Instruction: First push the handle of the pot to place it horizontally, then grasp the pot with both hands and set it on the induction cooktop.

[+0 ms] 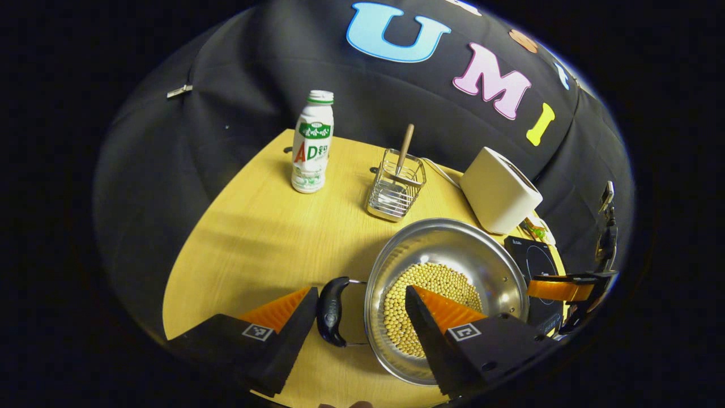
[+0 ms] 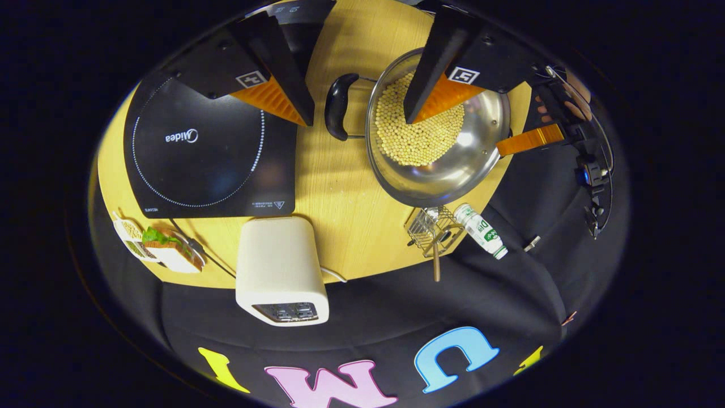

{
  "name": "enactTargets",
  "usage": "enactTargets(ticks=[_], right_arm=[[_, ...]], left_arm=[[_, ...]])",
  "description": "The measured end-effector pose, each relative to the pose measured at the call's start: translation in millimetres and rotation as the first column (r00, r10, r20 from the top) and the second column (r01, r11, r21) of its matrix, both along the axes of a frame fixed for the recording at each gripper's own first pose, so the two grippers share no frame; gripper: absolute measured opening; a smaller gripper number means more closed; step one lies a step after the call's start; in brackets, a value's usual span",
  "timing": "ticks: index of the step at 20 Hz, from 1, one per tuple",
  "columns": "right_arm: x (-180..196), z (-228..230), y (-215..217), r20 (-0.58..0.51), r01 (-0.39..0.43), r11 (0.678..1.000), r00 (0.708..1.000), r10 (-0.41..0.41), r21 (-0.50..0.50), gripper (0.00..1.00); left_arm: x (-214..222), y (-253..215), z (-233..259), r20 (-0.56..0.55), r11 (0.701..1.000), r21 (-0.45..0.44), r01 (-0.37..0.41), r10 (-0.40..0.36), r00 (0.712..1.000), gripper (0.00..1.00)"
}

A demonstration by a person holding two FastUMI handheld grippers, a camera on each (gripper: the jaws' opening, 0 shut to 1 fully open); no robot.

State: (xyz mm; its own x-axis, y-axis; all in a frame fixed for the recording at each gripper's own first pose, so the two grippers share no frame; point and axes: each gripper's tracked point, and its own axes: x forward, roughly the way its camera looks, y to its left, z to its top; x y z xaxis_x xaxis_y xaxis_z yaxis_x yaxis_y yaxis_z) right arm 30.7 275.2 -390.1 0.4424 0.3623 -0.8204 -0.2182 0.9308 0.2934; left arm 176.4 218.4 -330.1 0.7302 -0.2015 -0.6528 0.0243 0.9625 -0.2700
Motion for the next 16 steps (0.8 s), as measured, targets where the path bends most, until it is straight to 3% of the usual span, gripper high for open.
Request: enactTargets(ticks=[8,10,12,14,15,16], right_arm=[[-2,-30,13,-0.067,0.034,0.999,0.997,-0.033,0.026,0.91],[2,-40,10,-0.058,0.038,0.999,0.998,-0.038,-0.010,0.83],[4,-43,8,-0.066,0.046,0.999,0.997,-0.047,-0.014,0.59],[-1,-43,8,-0.077,0.037,0.999,0.996,-0.039,-0.024,0.62],[3,-50,9,-0.075,0.048,0.998,0.996,-0.050,-0.034,0.55],[3,-48,7,-0.090,0.054,0.998,0.994,-0.056,-0.035,0.59]], left_arm=[[4,-10,-38,-0.088,0.998,-0.053,0.046,-0.051,0.995,0.93],[5,-8,-45,-0.110,0.997,-0.051,0.055,-0.060,0.992,0.86],[4,-5,-54,-0.138,0.998,-0.052,0.047,-0.054,0.989,0.78],[3,-3,-58,-0.144,0.997,-0.067,0.039,-0.048,0.988,0.67],[4,-2,-59,-0.145,0.997,-0.075,0.031,-0.042,0.989,0.65],[2,-3,-59,-0.151,0.996,-0.084,0.024,-0.036,0.988,0.64]])
